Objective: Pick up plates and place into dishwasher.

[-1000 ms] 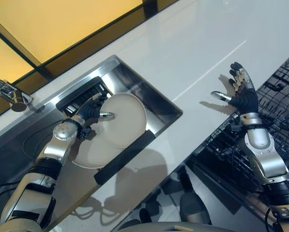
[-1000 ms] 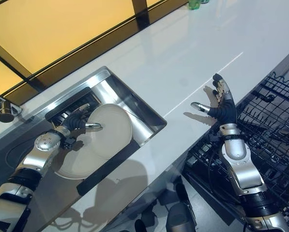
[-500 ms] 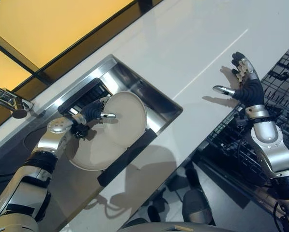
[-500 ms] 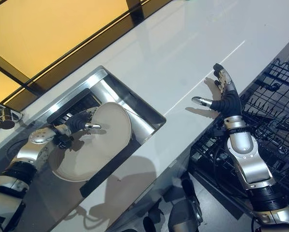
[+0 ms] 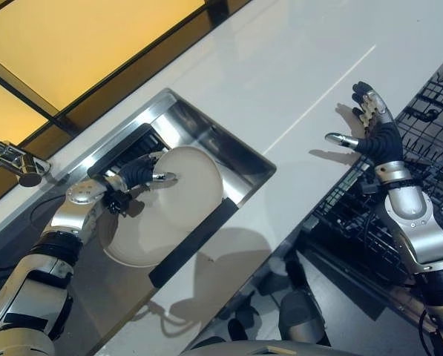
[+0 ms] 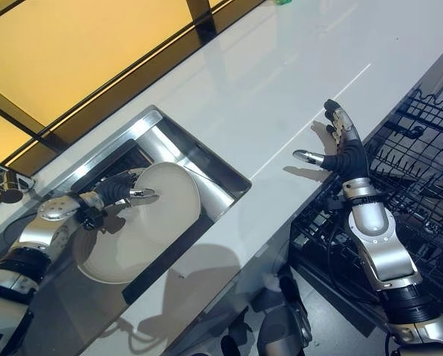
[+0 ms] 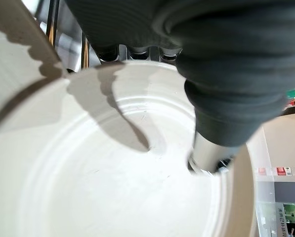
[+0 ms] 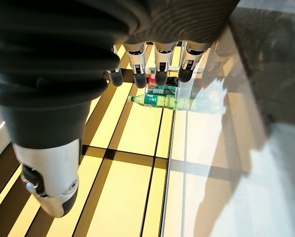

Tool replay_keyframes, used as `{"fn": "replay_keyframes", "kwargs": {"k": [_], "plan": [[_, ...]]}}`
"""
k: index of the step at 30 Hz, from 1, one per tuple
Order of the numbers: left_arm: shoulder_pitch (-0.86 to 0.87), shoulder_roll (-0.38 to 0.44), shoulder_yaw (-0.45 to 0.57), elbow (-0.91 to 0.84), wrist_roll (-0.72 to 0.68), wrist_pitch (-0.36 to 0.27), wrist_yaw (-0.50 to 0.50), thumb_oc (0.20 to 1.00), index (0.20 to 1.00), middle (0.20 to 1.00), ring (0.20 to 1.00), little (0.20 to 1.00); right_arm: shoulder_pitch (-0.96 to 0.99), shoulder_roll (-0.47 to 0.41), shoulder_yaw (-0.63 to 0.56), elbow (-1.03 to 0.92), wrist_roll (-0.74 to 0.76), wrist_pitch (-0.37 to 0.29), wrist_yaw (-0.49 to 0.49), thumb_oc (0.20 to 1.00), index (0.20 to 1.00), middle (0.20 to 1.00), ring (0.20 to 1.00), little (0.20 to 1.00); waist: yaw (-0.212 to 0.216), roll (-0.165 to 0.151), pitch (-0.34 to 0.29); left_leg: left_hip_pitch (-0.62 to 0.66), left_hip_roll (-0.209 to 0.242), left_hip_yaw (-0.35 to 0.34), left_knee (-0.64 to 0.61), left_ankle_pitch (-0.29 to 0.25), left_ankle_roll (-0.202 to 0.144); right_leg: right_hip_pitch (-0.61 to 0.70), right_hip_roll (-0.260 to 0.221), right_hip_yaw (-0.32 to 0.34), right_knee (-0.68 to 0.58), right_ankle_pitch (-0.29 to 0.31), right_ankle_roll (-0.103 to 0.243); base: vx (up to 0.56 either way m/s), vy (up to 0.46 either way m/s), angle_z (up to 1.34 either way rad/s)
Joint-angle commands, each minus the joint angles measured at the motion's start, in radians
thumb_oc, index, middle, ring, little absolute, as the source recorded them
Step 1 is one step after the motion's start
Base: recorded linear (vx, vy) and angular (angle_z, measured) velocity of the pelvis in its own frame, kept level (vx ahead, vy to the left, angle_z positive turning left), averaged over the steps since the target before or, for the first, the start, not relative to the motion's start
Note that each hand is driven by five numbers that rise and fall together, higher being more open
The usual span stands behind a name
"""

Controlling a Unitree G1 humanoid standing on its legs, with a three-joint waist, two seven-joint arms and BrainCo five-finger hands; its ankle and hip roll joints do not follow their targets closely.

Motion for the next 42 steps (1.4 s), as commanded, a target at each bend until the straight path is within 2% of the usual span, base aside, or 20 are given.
{"fn": "replay_keyframes", "kwargs": {"k": [1,16,17,19,22,23,28,34,38,42], "plan": [[0.022,-0.003,-0.039,-0.156,-0.039,-0.088,-0.101,0.2,0.2,0.2,0.2,0.2,0.043,-0.017,-0.012,-0.016,0.007,-0.029,0.004,1.0,1.0,1.0,1.0,1.0,0.016,-0.018,-0.119,-0.124,-0.036,-0.027,0.149,-0.073,0.047,-0.053,-0.062,0.026,0.189,-0.162,0.043,0.0,0.0,0.0],[0.04,-0.008,-0.023,-0.21,-0.019,-0.097,-0.057,0.2,0.2,0.2,0.2,0.2,0.047,-0.007,-0.016,-0.019,0.003,-0.022,0.0,1.0,1.0,1.0,1.0,1.0,0.034,-0.02,-0.126,-0.123,-0.04,-0.041,0.137,-0.066,0.046,-0.041,-0.065,0.008,0.18,-0.162,0.041,0.0,0.003,0.02],[0.049,-0.007,0.002,-0.218,0.001,-0.162,0.062,0.2,0.2,0.2,0.2,0.2,0.049,0.003,-0.014,-0.013,-0.001,-0.028,-0.001,1.0,1.0,1.0,1.0,1.0,0.043,-0.026,-0.129,-0.121,-0.038,-0.044,0.134,-0.063,0.044,-0.036,-0.065,0.002,0.175,-0.161,0.04,-0.02,-0.019,0.04],[0.054,-0.016,0.046,-0.216,0.069,-0.203,0.219,0.2,0.2,0.2,0.2,0.2,0.057,0.018,-0.016,-0.015,-0.009,-0.031,-0.005,1.0,1.0,1.0,1.0,1.0,0.052,-0.033,-0.131,-0.12,-0.039,-0.05,0.13,-0.062,0.045,-0.031,-0.063,0.0,0.171,-0.16,0.039,-0.02,-0.033,0.05],[0.078,-0.031,0.126,-0.215,0.135,-0.267,0.34,0.2,0.2,0.2,0.2,0.2,0.076,0.039,-0.035,-0.025,-0.016,-0.032,-0.003,1.0,1.0,1.0,1.0,1.0,0.065,-0.048,-0.136,-0.122,-0.036,-0.056,0.13,-0.062,0.044,-0.027,-0.061,-0.006,0.168,-0.161,0.037,-0.03,-0.055,0.04],[0.092,-0.048,0.165,-0.229,0.186,-0.303,0.408,0.2,0.2,0.2,0.2,0.2,0.081,0.054,-0.043,-0.027,-0.024,-0.033,-0.002,1.0,1.0,1.0,1.0,1.0,0.072,-0.056,-0.138,-0.123,-0.033,-0.06,0.13,-0.062,0.043,-0.027,-0.06,-0.01,0.166,-0.161,0.036,-0.04,-0.068,0.01],[0.107,-0.068,0.245,-0.275,0.361,-0.375,0.637,0.2,0.2,0.2,0.2,0.2,0.084,0.093,-0.047,-0.024,-0.033,-0.042,-0.015,1.0,1.0,1.0,1.0,1.0,0.094,-0.093,-0.149,-0.129,-0.023,-0.072,0.131,-0.063,0.04,-0.022,-0.053,-0.023,0.161,-0.159,0.033,-0.04,-0.09,0.02],[0.137,-0.045,0.314,-0.35,0.481,-0.448,0.823,0.2,0.2,0.2,0.2,0.2,0.105,0.127,-0.05,-0.026,-0.044,-0.069,-0.027,1.0,1.0,1.0,1.0,1.0,0.119,-0.125,-0.164,-0.125,-0.01,-0.083,0.128,-0.066,0.035,-0.005,-0.049,-0.039,0.149,-0.158,0.032,-0.02,-0.078,0.05],[0.136,-0.025,0.336,-0.387,0.513,-0.453,0.878,0.2,0.2,0.2,0.2,0.2,0.098,0.134,-0.047,-0.034,-0.045,-0.084,-0.033,1.0,1.0,1.0,1.0,1.0,0.134,-0.141,-0.177,-0.118,-0.002,-0.09,0.122,-0.066,0.032,0.011,-0.047,-0.052,0.138,-0.158,0.032,-0.01,-0.069,0.07],[0.131,-0.003,0.353,-0.413,0.509,-0.457,0.89,0.2,0.2,0.2,0.2,0.2,0.085,0.131,-0.039,-0.048,-0.05,-0.084,-0.035,1.0,1.0,1.0,1.0,1.0,0.151,-0.15,-0.193,-0.112,0.006,-0.097,0.115,-0.065,0.029,0.025,-0.042,-0.066,0.128,-0.159,0.032,-0.02,-0.046,0.05]]}}
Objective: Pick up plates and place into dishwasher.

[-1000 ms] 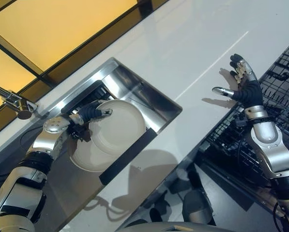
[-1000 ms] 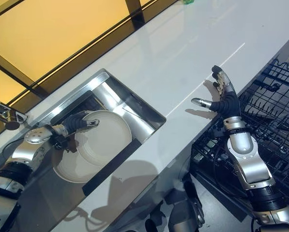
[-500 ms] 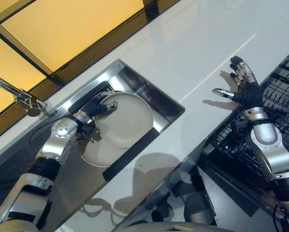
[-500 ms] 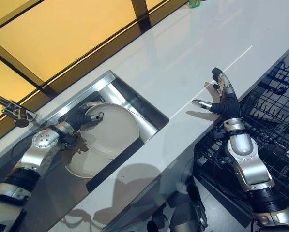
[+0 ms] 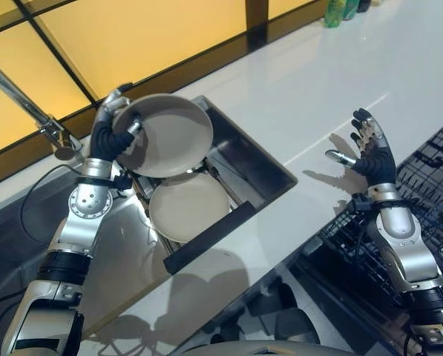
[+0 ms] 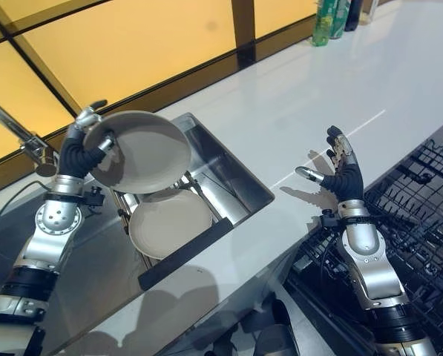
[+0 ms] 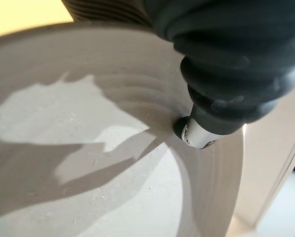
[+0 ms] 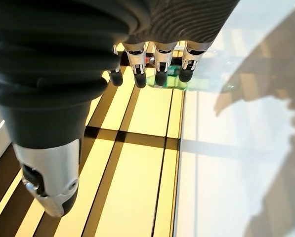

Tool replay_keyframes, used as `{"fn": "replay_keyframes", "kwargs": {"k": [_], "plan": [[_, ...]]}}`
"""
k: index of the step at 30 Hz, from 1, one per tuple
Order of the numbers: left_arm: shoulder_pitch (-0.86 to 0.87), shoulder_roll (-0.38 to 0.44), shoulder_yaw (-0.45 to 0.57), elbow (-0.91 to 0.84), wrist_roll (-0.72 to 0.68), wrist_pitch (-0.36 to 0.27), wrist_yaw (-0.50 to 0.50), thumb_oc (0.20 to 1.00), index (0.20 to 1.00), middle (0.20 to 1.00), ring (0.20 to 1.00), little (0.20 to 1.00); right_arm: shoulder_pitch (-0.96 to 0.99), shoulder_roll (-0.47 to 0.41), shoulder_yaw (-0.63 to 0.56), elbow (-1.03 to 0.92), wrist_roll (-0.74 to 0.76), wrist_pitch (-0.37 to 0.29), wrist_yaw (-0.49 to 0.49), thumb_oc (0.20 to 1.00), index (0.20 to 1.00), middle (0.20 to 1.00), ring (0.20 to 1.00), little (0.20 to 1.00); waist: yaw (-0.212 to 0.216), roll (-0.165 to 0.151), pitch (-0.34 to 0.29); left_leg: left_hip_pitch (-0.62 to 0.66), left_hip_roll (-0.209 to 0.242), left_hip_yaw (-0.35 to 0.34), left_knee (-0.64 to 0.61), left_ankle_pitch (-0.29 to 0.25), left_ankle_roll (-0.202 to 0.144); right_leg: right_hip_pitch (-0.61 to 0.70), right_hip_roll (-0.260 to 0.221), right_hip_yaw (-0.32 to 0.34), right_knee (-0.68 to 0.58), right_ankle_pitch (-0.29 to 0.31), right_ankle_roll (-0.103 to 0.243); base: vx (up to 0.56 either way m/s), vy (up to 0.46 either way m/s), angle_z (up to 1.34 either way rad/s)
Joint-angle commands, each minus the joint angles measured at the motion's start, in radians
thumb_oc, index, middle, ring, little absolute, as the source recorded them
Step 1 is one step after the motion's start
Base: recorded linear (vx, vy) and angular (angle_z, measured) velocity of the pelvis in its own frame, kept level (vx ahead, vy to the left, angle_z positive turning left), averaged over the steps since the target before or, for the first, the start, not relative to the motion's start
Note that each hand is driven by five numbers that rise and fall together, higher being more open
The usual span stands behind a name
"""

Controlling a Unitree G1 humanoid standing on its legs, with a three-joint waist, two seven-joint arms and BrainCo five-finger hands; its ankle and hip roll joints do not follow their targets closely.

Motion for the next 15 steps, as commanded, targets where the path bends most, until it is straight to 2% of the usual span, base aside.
{"fn": "replay_keyframes", "kwargs": {"k": [1,7,9,15], "plan": [[-0.033,0.101,0.06,-0.058,0.02,-0.07,0.057,0.2,0.2,0.2,0.2,0.2,-0.034,0.0,0.0,-0.053,-0.031,-0.074,-0.005,1.0,1.0,1.0,1.0,1.0,0.02,-0.037,-0.089,-0.098,-0.002,-0.037,0.108,-0.072,0.025,0.005,-0.033,-0.014,0.124,-0.157,0.034,-0.02,-0.043,0.09],[-0.029,0.11,0.081,-0.113,0.019,-0.114,0.114,0.2,0.2,0.2,0.2,0.2,-0.079,-0.007,0.018,-0.093,0.036,-0.102,0.075,1.0,1.0,1.0,1.0,1.0,0.048,-0.057,-0.113,-0.099,0.007,-0.046,0.102,-0.058,0.019,0.018,-0.026,-0.033,0.108,-0.146,0.028,-0.04,-0.053,0.1],[-0.03,0.088,0.08,-0.153,0.027,-0.134,0.144,0.2,0.2,0.2,0.2,0.2,-0.113,-0.001,0.041,-0.13,0.064,-0.112,0.118,1.0,1.0,1.0,1.0,1.0,0.061,-0.066,-0.123,-0.101,0.01,-0.053,0.102,-0.057,0.018,0.024,-0.024,-0.041,0.106,-0.147,0.026,-0.03,-0.053,0.06],[-0.046,-0.011,0.021,-0.258,0.085,-0.142,0.194,0.2,0.2,0.2,0.2,0.2,-0.225,0.036,0.145,-0.21,0.101,-0.071,0.181,1.0,1.0,1.0,1.0,1.0,0.094,-0.088,-0.149,-0.098,0.012,-0.071,0.097,-0.058,0.014,0.042,-0.019,-0.062,0.096,-0.15,0.022,-0.03,-0.047,0.09]]}}
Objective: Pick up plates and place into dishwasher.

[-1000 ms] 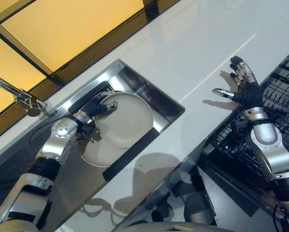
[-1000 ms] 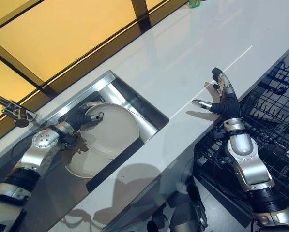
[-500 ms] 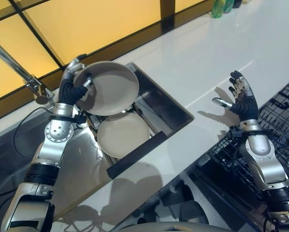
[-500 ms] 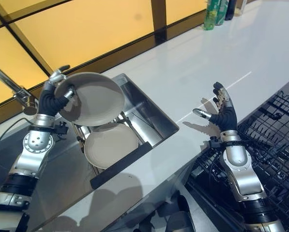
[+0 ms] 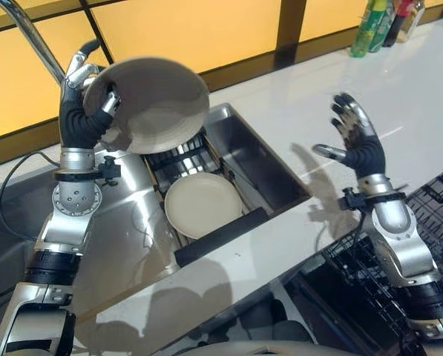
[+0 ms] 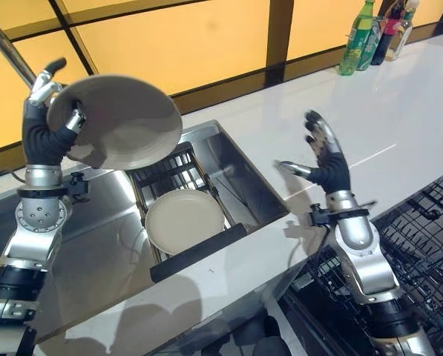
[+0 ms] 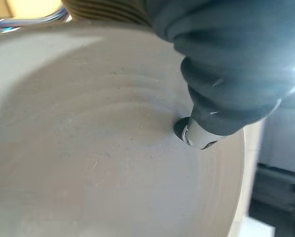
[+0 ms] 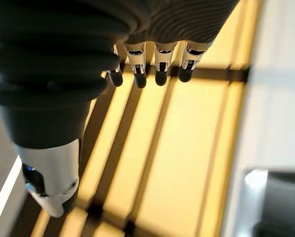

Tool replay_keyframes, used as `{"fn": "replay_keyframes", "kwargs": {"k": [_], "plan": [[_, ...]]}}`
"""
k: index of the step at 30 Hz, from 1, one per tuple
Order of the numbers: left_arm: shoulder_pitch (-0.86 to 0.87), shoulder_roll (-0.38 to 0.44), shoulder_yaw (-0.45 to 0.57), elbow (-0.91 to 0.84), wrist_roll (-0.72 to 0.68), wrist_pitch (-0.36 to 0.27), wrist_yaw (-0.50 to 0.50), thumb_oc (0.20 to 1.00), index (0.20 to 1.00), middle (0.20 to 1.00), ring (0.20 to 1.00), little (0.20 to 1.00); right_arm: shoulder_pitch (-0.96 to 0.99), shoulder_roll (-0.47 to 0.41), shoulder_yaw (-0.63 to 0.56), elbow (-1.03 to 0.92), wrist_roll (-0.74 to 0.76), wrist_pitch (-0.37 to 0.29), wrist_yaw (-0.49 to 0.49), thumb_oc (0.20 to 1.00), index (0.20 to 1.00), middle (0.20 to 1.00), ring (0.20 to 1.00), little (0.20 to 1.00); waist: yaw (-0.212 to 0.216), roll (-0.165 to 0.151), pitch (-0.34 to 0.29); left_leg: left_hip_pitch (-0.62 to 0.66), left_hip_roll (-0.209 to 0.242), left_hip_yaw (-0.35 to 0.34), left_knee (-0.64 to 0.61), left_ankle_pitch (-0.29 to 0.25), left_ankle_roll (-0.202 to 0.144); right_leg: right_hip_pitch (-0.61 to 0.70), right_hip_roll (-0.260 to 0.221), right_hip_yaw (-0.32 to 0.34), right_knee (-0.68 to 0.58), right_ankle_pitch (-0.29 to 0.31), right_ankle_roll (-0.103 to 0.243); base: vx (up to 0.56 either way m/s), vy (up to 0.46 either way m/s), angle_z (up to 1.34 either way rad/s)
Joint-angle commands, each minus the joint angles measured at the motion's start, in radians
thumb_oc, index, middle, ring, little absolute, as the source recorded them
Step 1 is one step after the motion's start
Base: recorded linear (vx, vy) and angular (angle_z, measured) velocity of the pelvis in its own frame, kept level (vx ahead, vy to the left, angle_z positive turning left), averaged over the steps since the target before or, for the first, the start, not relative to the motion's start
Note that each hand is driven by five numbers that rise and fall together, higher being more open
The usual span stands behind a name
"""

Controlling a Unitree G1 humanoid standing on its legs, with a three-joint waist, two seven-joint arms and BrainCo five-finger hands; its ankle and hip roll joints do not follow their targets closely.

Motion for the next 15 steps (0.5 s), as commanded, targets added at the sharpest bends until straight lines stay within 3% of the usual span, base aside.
{"fn": "replay_keyframes", "kwargs": {"k": [1,6,10,15], "plan": [[-0.054,0.017,-0.031,-0.069,0.061,-0.048,0.069,0.2,0.2,0.2,0.2,0.2,-0.1,0.038,0.045,-0.08,0.055,-0.025,0.05,1.0,1.0,1.0,1.0,1.0,0.02,-0.042,-0.094,-0.096,-0.014,-0.024,0.1,-0.066,0.028,0.015,-0.036,-0.012,0.094,-0.139,0.038,-0.06,-0.046,0.04],[-0.072,-0.066,-0.098,-0.115,0.036,-0.04,0.073,0.2,0.2,0.2,0.2,0.2,-0.147,0.093,0.145,-0.107,0.055,0.013,0.087,1.0,1.0,1.0,1.0,1.0,0.034,-0.052,-0.106,-0.094,-0.012,-0.033,0.093,-0.063,0.028,0.023,-0.03,-0.021,0.091,-0.141,0.035,-0.05,-0.028,0.02],[-0.076,-0.12,-0.186,-0.179,-0.035,-0.012,-0.031,0.2,0.2,0.2,0.2,0.2,-0.181,0.121,0.211,-0.126,0.043,0.034,0.079,1.0,1.0,1.0,1.0,1.0,0.044,-0.055,-0.11,-0.088,-0.008,-0.038,0.081,-0.058,0.027,0.031,-0.026,-0.031,0.086,-0.141,0.033,-0.03,-0.02,0.04],[-0.084,-0.134,-0.248,-0.229,-0.049,0.001,-0.093,0.2,0.2,0.2,0.2,0.2,-0.198,0.13,0.24,-0.134,0.052,0.035,0.065,1.0,1.0,1.0,1.0,1.0,0.05,-0.054,-0.112,-0.083,-0.008,-0.044,0.062,-0.05,0.026,0.039,-0.024,-0.039,0.08,-0.141,0.036,0.0,-0.003,0.01]]}}
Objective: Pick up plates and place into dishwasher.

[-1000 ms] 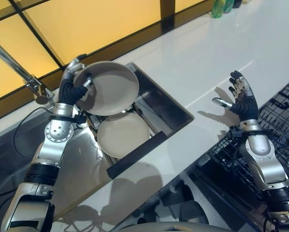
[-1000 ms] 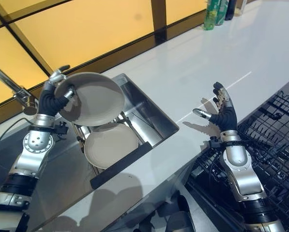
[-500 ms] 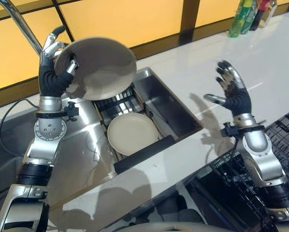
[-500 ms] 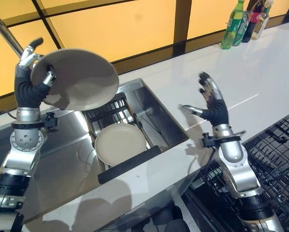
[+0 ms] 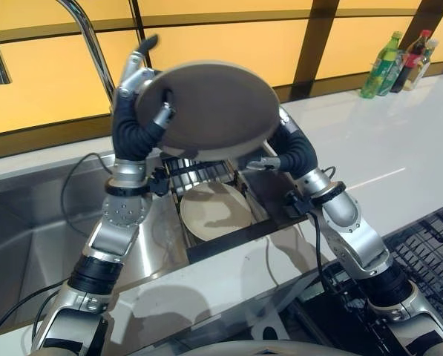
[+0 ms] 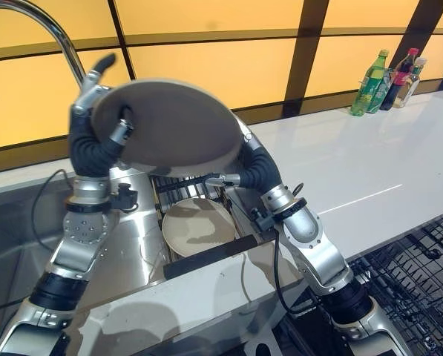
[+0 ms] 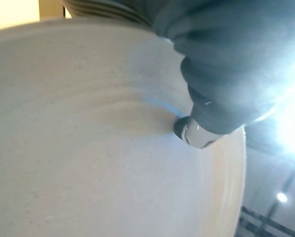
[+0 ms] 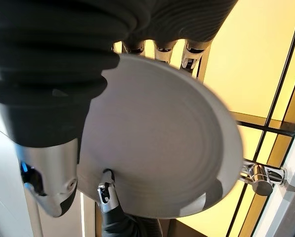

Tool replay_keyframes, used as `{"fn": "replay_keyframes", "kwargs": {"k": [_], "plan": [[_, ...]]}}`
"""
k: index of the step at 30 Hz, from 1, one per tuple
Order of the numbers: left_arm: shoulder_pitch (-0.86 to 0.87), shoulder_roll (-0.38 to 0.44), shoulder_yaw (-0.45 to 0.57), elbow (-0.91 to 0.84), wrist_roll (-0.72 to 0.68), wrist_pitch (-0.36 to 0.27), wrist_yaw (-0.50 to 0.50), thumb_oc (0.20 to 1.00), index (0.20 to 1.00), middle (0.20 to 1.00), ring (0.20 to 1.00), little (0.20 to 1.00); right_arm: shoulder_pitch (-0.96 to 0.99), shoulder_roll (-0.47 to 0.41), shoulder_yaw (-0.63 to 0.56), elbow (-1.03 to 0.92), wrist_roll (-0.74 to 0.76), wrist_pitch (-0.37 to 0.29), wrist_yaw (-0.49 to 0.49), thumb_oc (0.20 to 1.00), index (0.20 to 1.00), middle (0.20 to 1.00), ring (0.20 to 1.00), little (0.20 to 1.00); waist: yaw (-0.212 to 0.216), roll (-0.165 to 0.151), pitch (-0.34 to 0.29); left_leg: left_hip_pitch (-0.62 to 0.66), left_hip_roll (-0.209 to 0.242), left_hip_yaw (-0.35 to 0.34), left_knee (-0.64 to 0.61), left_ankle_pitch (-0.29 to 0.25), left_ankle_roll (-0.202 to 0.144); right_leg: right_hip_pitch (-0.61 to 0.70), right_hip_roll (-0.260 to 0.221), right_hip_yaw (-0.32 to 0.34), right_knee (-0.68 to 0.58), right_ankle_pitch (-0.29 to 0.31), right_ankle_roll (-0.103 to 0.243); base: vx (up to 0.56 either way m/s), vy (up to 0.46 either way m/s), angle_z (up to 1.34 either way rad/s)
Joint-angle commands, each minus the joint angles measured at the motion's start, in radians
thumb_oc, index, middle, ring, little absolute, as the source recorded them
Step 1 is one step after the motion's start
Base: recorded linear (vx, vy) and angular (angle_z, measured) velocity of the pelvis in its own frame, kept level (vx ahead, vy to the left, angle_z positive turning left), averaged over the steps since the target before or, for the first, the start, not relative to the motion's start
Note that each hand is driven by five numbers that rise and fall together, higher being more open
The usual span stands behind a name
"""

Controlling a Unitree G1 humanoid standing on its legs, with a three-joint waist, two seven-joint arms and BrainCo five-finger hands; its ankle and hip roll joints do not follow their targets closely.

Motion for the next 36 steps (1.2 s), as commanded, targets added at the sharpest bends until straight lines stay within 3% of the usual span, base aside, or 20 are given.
{"fn": "replay_keyframes", "kwargs": {"k": [1,7,15,16,17,18,36], "plan": [[-0.086,0.009,-0.057,-0.047,-0.034,-0.004,-0.043,0.2,0.2,0.2,0.2,0.2,-0.098,0.009,0.022,-0.093,0.019,-0.028,-0.004,1.0,1.0,1.0,1.0,1.0,0.006,-0.002,-0.033,-0.078,-0.007,-0.028,0.061,-0.051,0.028,0.034,-0.023,-0.021,0.08,-0.138,0.038,0.0,0.0,0.0],[-0.1,0.018,-0.089,-0.05,-0.028,-0.007,-0.051,0.2,0.2,0.2,0.2,0.2,-0.146,0.033,0.053,-0.081,0.045,-0.049,-0.053,1.0,1.0,1.0,1.0,1.0,0.013,-0.002,-0.038,-0.078,-0.012,-0.026,0.066,-0.056,0.032,0.035,-0.024,-0.019,0.079,-0.137,0.039,0.0,0.0,0.0],[-0.081,0.03,-0.078,-0.044,-0.037,-0.021,-0.069,0.2,0.2,0.2,0.2,0.2,-0.162,0.035,0.061,-0.09,0.052,-0.031,-0.034,1.0,1.0,1.0,1.0,1.0,0.017,-0.001,-0.051,-0.077,-0.015,-0.024,0.067,-0.061,0.037,0.034,-0.025,-0.01,0.08,-0.137,0.042,0.0,0.0,0.0],[-0.081,0.029,-0.076,-0.04,-0.038,-0.027,-0.069,0.2,0.2,0.2,0.2,0.2,-0.162,0.033,0.062,-0.088,0.06,-0.023,-0.023,0.834,0.834,0.834,0.834,0.834,0.017,-0.001,-0.052,-0.078,-0.015,-0.024,0.068,-0.061,0.038,0.033,-0.026,-0.01,0.08,-0.137,0.042,0.0,0.0,0.0],[-0.082,0.028,-0.077,-0.039,-0.04,-0.028,-0.068,0.2,0.2,0.2,0.2,0.2,-0.162,0.033,0.063,-0.088,0.062,-0.02,-0.02,0.492,0.492,0.492,0.492,0.492,0.017,-0.002,-0.052,-0.079,-0.016,-0.024,0.068,-0.061,0.038,0.033,-0.026,-0.01,0.08,-0.137,0.042,0.0,0.0,0.0],[-0.081,0.026,-0.076,-0.036,-0.046,-0.03,-0.074,0.2,0.2,0.2,0.2,0.2,-0.16,0.03,0.066,-0.082,0.063,-0.015,0.002,0.2,0.2,0.2,0.2,0.2,0.017,-0.003,-0.053,-0.079,-0.015,-0.026,0.067,-0.06,0.038,0.032,-0.027,-0.01,0.081,-0.136,0.043,0.0,0.0,0.0],[-0.085,0.006,-0.088,-0.026,-0.043,0.005,-0.049,0.2,0.2,0.2,0.2,0.2,-0.147,0.025,0.065,-0.075,0.038,0.009,0.003,0.2,0.2,0.2,0.2,0.2,0.011,-0.003,-0.055,-0.073,-0.007,-0.02,0.053,-0.053,0.037,0.041,-0.02,-0.013,0.08,-0.143,0.038,-0.01,0.0,0.0]]}}
